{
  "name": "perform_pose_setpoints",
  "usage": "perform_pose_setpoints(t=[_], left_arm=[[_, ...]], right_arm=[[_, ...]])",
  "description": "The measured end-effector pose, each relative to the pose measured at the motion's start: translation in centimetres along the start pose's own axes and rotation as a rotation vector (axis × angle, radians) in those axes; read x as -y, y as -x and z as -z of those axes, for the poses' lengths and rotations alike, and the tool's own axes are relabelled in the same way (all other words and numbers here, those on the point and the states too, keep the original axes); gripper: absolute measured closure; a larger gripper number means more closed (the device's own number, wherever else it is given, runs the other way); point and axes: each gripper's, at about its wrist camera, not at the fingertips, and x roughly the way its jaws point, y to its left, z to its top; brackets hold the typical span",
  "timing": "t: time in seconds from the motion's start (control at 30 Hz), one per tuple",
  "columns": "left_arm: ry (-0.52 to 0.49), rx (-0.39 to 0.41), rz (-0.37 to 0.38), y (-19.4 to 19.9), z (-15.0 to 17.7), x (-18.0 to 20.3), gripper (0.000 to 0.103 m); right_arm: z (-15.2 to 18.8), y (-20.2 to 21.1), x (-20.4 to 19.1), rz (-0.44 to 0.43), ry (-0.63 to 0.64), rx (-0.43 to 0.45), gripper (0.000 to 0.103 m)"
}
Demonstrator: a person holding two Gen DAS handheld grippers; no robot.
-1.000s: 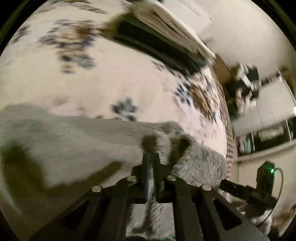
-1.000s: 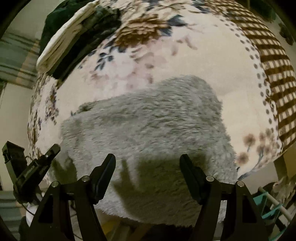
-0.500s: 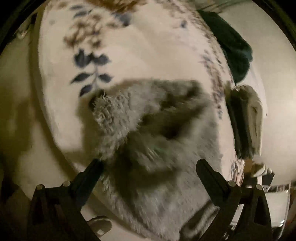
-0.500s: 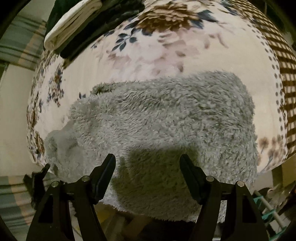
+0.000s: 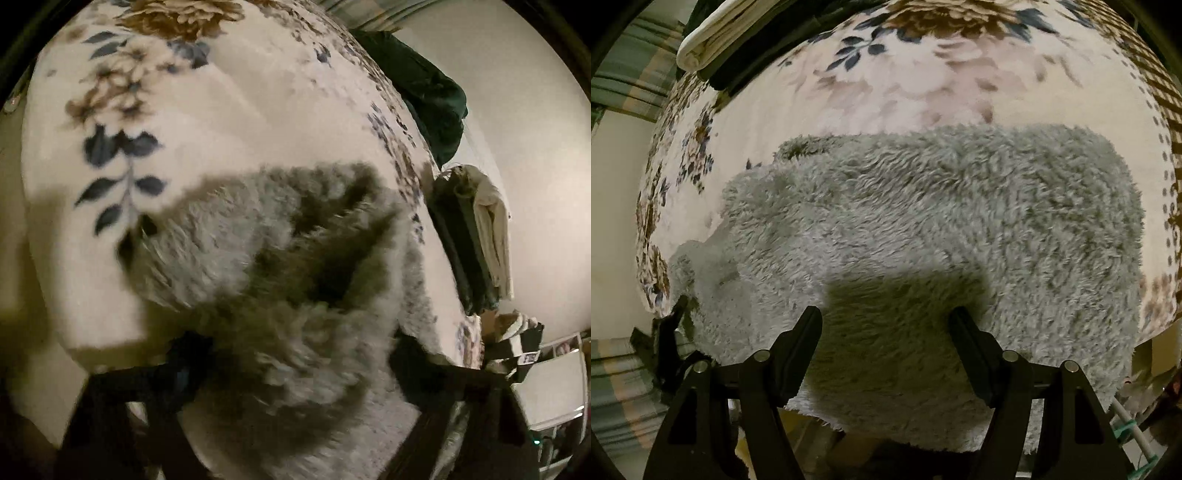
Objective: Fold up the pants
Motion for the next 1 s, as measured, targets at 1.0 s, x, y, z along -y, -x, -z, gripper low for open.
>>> perform_pose_setpoints(t=[1.0], left_arm=[[-0.912, -0.555, 0.406, -3.2, 33.3, 35.3, 0.077]], right_arm=[[5.8, 11.3, 24.5, -0.037, -0.356, 0.191, 0.029]])
